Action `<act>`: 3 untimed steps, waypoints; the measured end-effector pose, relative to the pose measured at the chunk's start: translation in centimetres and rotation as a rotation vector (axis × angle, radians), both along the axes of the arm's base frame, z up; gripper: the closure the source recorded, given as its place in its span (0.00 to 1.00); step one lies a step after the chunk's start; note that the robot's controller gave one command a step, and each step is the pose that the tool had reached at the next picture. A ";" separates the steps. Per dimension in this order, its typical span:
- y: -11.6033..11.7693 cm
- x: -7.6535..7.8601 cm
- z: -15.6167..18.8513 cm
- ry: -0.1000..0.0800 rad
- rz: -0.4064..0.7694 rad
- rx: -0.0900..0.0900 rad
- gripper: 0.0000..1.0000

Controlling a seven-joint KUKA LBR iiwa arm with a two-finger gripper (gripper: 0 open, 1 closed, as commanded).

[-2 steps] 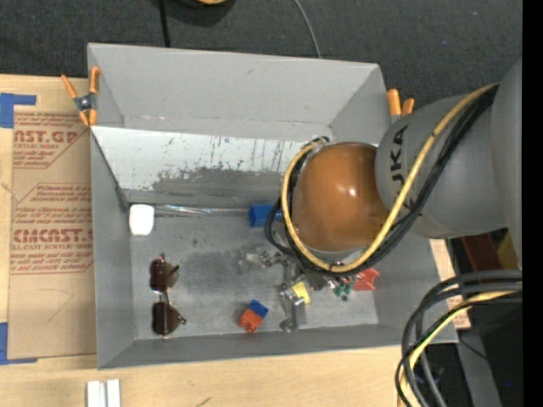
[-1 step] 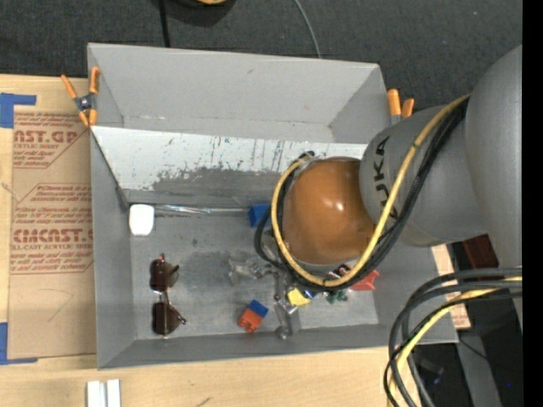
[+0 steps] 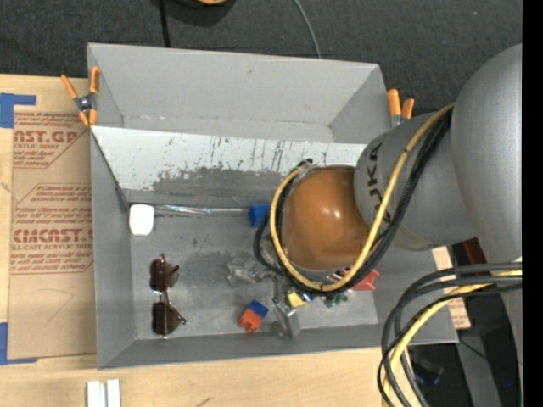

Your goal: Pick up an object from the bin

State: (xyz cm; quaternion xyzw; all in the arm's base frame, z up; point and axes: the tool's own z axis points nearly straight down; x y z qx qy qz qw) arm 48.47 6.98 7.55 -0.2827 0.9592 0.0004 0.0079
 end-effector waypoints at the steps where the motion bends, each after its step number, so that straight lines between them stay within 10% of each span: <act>1: -0.2 0.2 -1.2 -0.008 0.054 0.001 0.00; 3: 0.2 0.1 -0.8 -0.009 0.290 -0.003 0.00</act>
Offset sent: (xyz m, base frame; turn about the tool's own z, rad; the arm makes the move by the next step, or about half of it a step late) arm 0.0010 0.0022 -0.0055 -0.3396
